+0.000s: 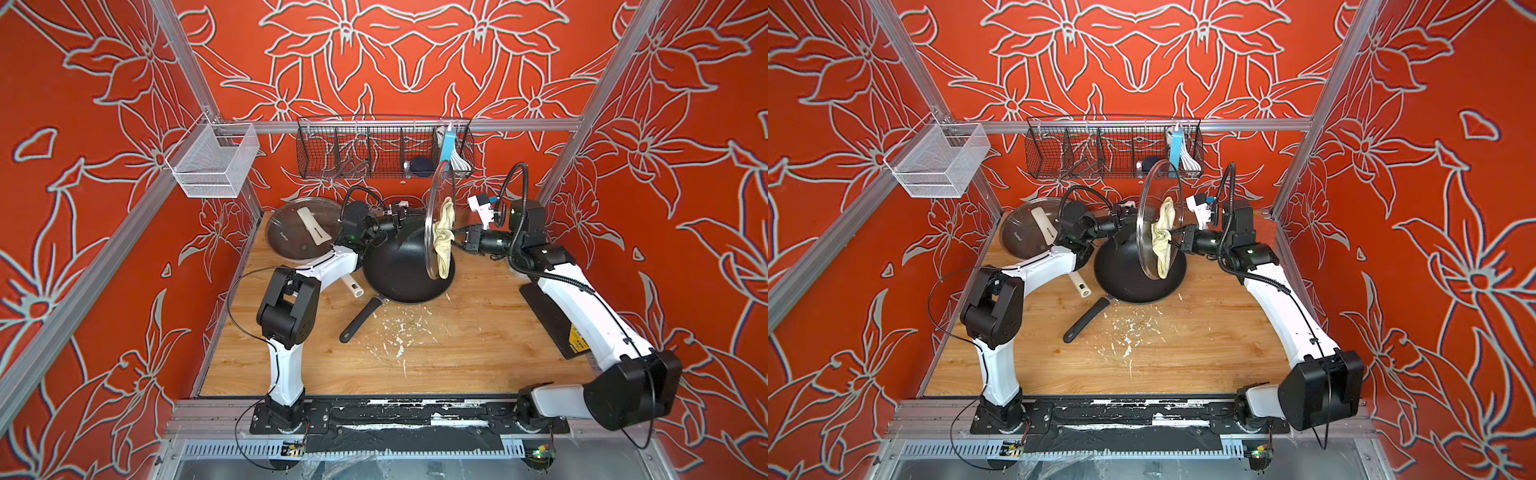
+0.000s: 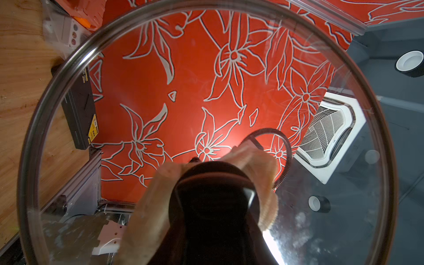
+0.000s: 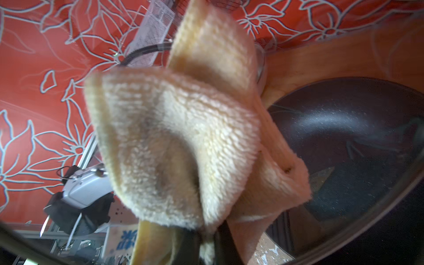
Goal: Wipe the pot lid with a cloth
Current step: Wipe the pot lid.
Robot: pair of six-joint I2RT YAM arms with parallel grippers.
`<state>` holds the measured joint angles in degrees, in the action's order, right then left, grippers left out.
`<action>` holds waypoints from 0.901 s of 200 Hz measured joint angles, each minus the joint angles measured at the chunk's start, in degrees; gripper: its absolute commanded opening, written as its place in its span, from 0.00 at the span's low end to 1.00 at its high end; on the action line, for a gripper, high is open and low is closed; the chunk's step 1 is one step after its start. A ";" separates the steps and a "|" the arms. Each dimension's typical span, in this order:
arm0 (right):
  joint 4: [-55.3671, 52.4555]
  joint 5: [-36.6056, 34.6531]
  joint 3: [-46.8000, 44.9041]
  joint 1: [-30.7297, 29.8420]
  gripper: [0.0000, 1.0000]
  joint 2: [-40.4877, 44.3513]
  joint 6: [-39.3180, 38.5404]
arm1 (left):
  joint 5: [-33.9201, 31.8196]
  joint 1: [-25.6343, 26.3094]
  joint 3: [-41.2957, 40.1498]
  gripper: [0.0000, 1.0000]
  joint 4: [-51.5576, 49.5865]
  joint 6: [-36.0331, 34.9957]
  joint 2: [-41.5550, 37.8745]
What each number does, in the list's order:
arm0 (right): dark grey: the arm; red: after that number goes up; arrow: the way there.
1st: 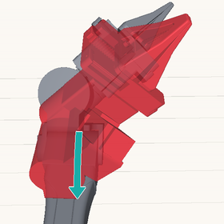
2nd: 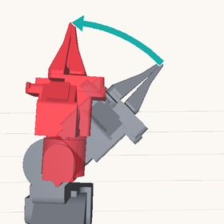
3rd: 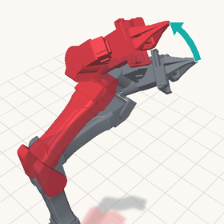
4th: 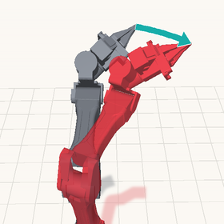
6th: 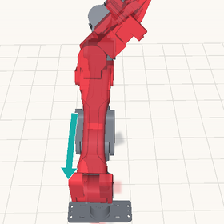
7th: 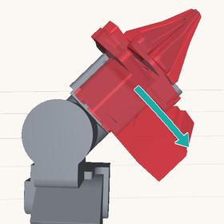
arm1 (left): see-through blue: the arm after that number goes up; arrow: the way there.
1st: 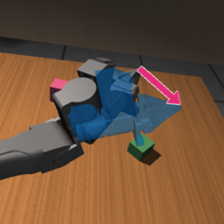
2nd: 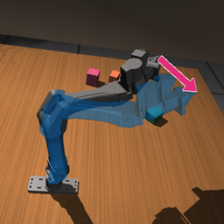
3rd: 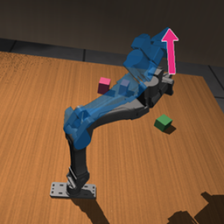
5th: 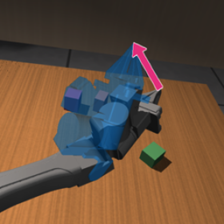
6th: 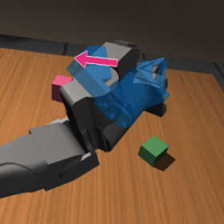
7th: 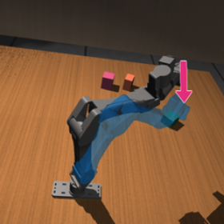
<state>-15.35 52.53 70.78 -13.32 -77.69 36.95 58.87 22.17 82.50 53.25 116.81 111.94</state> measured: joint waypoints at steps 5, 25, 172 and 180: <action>-0.07 -0.26 -1.22 0.48 0.00 -0.15 -0.07 | -0.04 0.00 0.00 0.00 0.00 0.00 0.00; -0.96 -2.16 -5.88 2.25 0.00 -1.31 -0.46 | -0.07 0.00 0.00 0.00 0.00 0.00 0.00; 0.76 5.86 2.91 -0.72 0.00 0.66 1.14 | -0.59 0.00 0.00 0.00 0.02 0.00 0.04; 0.68 5.29 2.05 -0.50 0.00 0.35 0.92 | -0.59 0.00 0.00 0.00 0.02 -0.02 0.04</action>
<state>-14.68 57.82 72.84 -13.82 -77.34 37.87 58.28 22.17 82.50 53.28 116.79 111.98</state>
